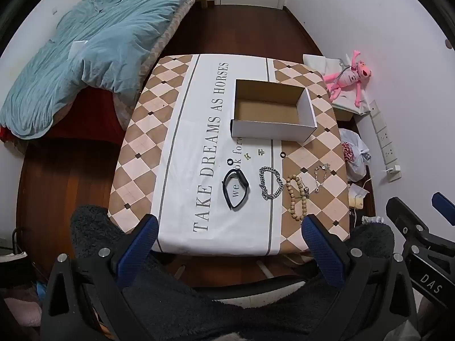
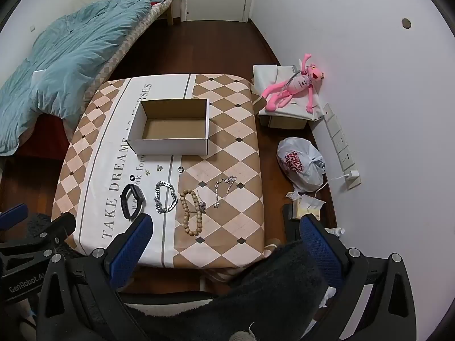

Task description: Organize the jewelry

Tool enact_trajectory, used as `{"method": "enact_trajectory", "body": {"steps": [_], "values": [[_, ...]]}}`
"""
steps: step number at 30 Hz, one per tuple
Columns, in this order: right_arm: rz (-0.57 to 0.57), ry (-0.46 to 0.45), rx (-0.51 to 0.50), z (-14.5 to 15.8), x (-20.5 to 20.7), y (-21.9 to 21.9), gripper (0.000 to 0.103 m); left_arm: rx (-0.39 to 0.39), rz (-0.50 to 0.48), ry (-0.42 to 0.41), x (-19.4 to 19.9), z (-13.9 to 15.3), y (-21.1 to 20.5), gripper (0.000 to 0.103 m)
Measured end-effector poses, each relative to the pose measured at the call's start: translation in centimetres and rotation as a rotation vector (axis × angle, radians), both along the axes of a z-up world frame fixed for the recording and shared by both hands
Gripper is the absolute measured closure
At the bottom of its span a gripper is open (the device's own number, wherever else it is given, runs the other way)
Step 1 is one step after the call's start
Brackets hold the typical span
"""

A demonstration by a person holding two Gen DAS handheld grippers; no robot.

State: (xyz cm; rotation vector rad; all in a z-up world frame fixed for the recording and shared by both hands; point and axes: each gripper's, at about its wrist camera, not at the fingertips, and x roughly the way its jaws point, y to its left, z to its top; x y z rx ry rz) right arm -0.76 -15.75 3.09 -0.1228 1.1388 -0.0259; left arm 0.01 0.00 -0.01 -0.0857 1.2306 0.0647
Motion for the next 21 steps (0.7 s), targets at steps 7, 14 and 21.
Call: {"method": "enact_trajectory", "body": {"steps": [7, 14, 21], "values": [[0.002, -0.005, 0.003, -0.10, 0.02, 0.29, 0.000, -0.005, 0.004, 0.000, 0.06, 0.04, 0.07, 0.000], [-0.002, -0.001, 0.012, 0.24, 0.07, 0.17, 0.000, 0.004, 0.002, -0.004, -0.12, 0.04, 0.24, 0.000], [-0.005, 0.000, 0.010, -0.11, 0.02, 0.16, 0.000, 0.005, 0.002, -0.006, 0.00, -0.08, 0.36, 0.000]]}}
